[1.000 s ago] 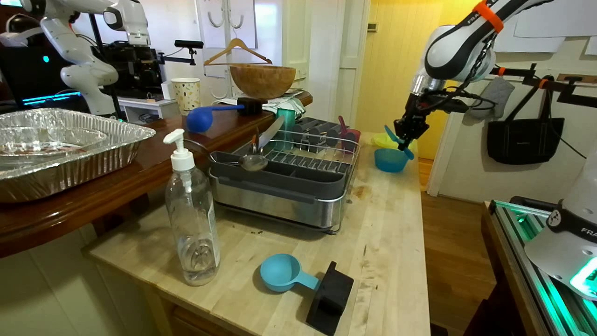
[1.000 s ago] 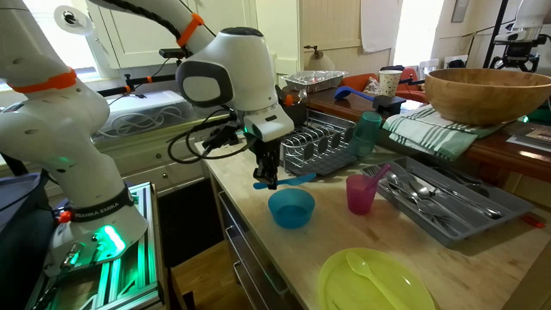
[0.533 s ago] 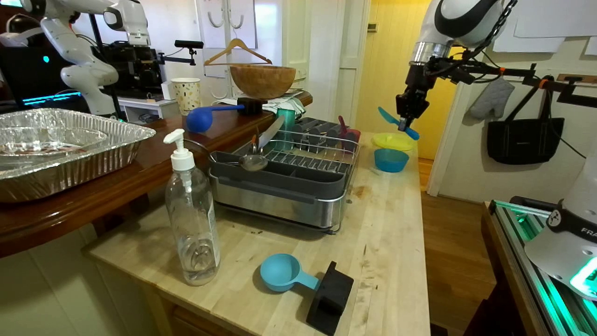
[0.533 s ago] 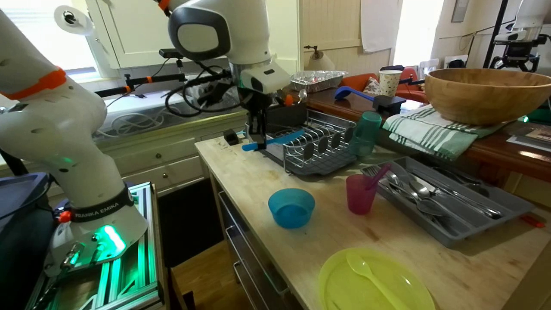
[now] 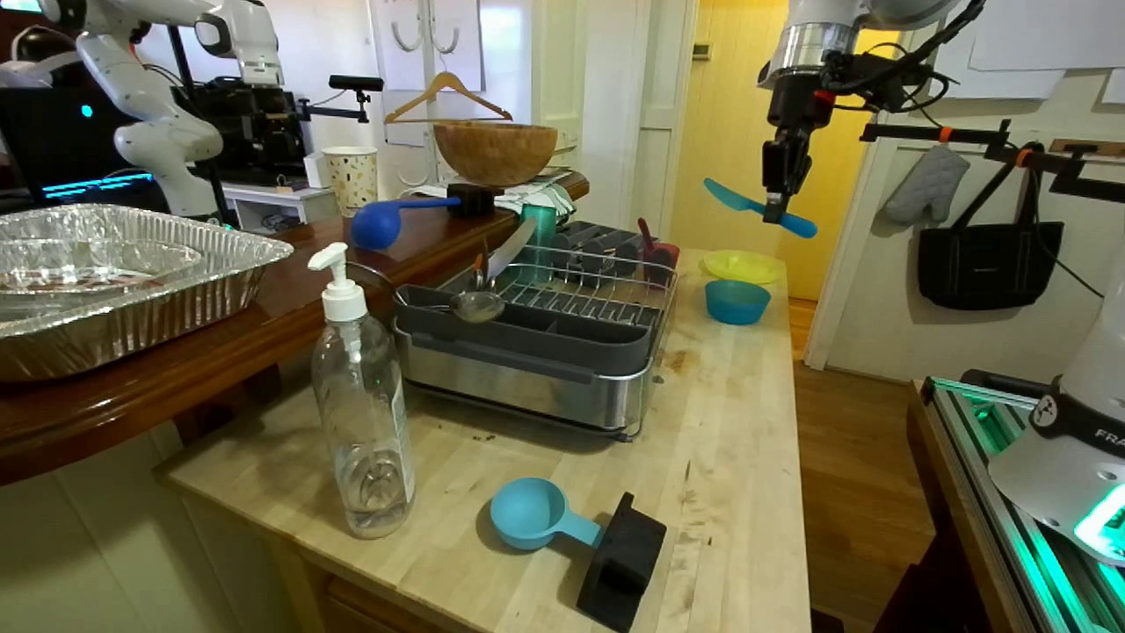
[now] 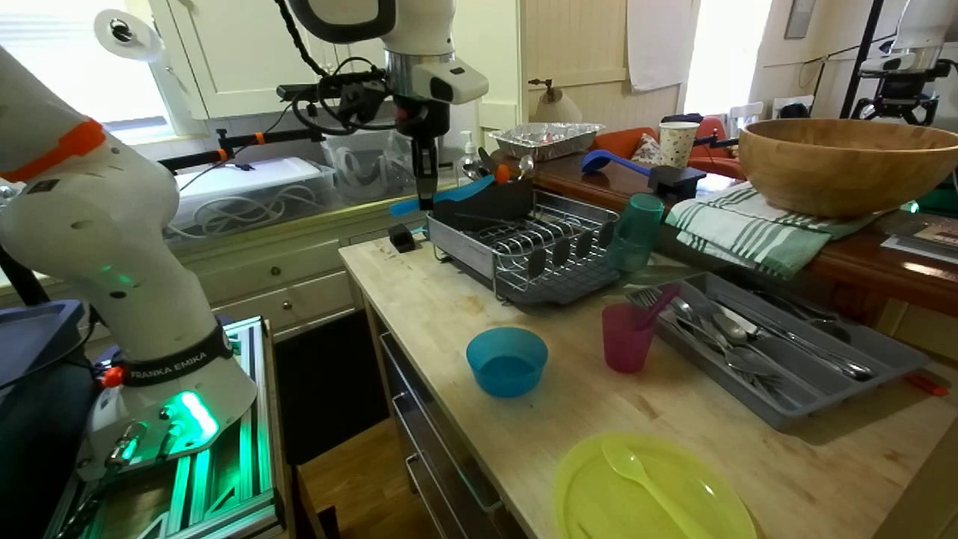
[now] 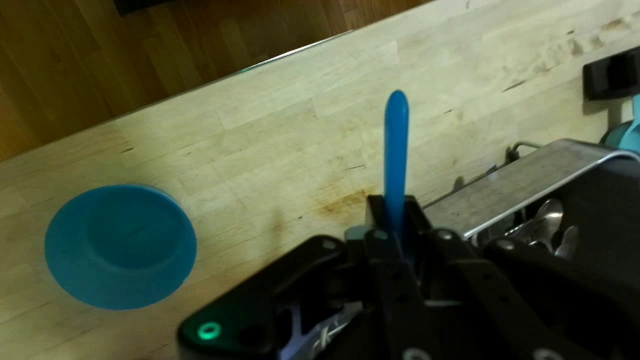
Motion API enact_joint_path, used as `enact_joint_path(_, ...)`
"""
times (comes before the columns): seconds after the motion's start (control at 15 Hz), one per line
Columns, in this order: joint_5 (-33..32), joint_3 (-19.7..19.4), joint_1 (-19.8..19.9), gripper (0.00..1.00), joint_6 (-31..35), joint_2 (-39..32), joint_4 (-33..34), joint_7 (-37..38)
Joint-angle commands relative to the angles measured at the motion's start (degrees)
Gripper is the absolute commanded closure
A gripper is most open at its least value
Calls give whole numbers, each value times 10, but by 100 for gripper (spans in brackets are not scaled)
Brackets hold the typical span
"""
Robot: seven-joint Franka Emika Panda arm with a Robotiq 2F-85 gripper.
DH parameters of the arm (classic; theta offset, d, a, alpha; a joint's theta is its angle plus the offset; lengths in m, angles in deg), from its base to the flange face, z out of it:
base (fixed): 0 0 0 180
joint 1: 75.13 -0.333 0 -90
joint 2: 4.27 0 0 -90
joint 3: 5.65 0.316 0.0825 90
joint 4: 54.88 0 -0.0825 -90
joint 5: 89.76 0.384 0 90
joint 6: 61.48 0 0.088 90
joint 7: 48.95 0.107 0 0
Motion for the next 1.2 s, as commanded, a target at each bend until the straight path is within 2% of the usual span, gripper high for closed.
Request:
enact_joint_path(0.0,-6,13,-26,97,-69,-12,38,-42)
enact_joint_path(0.33,-51,52,-57,97,-111,-50,92,-82)
enact_joint_path(0.73,-112,91,-94,97,-121,-106,144,-144)
enact_joint_path(1.13,-201,133,-123,97,-130,-147,170,-186)
